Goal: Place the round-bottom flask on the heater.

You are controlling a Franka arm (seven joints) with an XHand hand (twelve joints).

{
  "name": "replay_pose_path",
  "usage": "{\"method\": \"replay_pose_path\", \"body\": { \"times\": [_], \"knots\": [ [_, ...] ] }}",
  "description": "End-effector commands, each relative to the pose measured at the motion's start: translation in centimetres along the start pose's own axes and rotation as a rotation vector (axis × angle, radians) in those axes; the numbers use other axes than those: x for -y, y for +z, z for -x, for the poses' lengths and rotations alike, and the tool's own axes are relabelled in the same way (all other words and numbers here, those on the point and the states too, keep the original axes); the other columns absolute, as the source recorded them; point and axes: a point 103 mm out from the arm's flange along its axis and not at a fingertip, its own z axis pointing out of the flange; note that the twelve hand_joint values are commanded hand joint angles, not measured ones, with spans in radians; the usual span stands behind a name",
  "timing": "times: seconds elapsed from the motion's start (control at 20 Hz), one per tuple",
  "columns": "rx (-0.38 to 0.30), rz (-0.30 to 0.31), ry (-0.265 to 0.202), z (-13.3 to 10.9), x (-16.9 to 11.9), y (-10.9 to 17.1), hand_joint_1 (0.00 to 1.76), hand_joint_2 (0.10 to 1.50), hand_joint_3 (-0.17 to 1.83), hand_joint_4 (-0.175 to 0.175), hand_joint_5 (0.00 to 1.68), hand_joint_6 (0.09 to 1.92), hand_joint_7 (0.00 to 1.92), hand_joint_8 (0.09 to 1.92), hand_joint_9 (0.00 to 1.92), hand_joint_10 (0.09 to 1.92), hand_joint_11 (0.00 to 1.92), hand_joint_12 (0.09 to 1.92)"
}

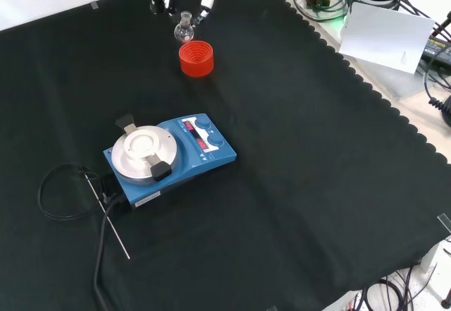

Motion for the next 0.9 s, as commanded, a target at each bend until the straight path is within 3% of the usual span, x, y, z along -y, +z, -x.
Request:
{"method": "replay_pose_path", "body": {
  "times": [0.05, 0.9],
  "knots": [
    [0.042, -0.057, -0.04, -4.6, -2.4, -4.1, 1.11, 0.65, 0.78, 0.131, 1.16, 0.92, 0.44, 0.7, 0.62, 0.62, 0.26, 1.37],
    [0.091, -0.06, -0.121, -10.8, -8.0, -7.2, 1.11, 0.64, 0.79, 0.137, 1.17, 0.93, 0.44, 0.7, 0.62, 0.62, 0.26, 1.37]
  ]
}}
